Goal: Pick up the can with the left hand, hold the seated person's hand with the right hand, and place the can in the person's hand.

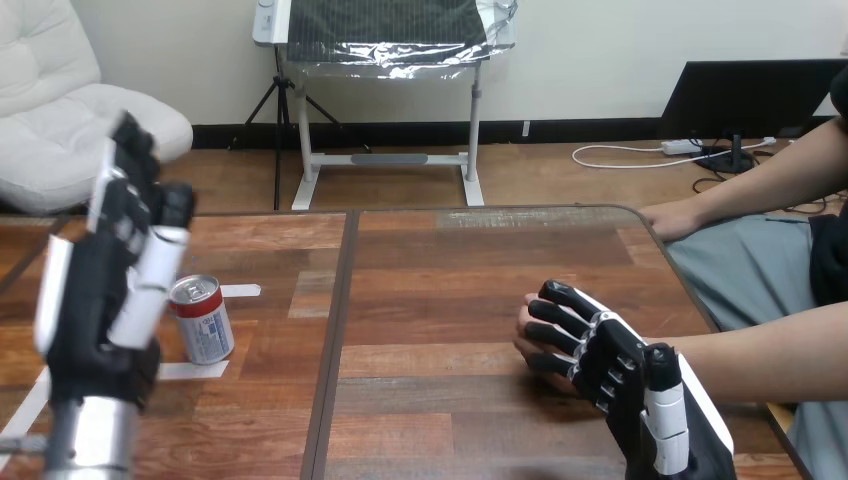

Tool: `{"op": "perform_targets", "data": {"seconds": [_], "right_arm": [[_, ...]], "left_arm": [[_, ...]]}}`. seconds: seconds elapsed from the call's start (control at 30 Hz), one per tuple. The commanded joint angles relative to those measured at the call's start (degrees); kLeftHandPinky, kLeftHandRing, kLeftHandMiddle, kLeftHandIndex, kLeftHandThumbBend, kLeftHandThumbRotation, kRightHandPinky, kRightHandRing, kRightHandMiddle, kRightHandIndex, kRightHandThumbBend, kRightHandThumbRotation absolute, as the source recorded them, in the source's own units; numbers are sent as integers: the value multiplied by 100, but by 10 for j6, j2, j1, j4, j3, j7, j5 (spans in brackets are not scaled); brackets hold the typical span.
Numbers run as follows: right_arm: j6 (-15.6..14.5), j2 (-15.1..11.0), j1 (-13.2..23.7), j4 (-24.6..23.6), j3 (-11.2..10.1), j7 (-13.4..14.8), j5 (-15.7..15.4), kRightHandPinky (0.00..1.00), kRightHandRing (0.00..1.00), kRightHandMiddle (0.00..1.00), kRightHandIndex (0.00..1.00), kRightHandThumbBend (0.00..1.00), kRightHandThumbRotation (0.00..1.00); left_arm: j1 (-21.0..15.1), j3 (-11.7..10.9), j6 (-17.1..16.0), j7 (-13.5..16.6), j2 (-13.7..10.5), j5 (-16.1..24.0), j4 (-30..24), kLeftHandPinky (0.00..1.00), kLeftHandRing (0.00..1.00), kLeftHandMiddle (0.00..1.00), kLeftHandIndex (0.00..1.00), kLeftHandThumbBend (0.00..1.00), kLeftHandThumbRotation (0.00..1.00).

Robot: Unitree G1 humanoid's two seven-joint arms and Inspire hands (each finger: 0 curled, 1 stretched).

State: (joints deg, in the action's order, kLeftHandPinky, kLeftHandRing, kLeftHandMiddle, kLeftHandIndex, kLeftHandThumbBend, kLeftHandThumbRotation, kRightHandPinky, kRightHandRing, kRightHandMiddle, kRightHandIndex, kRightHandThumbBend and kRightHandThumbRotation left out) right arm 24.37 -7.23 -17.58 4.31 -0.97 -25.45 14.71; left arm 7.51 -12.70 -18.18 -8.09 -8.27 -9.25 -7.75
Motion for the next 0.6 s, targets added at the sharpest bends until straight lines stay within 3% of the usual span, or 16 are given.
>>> {"op": "perform_targets", "data": {"seconds": [0.0,0.27,0.47,0.57], "right_arm": [[6,-5,40,2,-7,-3,1,75,83,85,86,99,100],[11,-5,43,8,-7,-3,1,75,83,85,86,99,100],[15,-5,45,10,-8,-6,3,75,83,85,86,99,100],[17,-4,46,12,-8,-6,2,75,83,85,86,99,100]], "left_arm": [[-63,-14,-14,17,-19,20,21,100,100,100,100,60,70],[-98,-27,-29,43,-35,55,61,100,100,99,97,70,72],[-129,-33,-51,49,-47,58,105,100,100,99,97,72,72],[-143,-36,-47,56,-51,62,121,100,100,98,96,77,69]]}}
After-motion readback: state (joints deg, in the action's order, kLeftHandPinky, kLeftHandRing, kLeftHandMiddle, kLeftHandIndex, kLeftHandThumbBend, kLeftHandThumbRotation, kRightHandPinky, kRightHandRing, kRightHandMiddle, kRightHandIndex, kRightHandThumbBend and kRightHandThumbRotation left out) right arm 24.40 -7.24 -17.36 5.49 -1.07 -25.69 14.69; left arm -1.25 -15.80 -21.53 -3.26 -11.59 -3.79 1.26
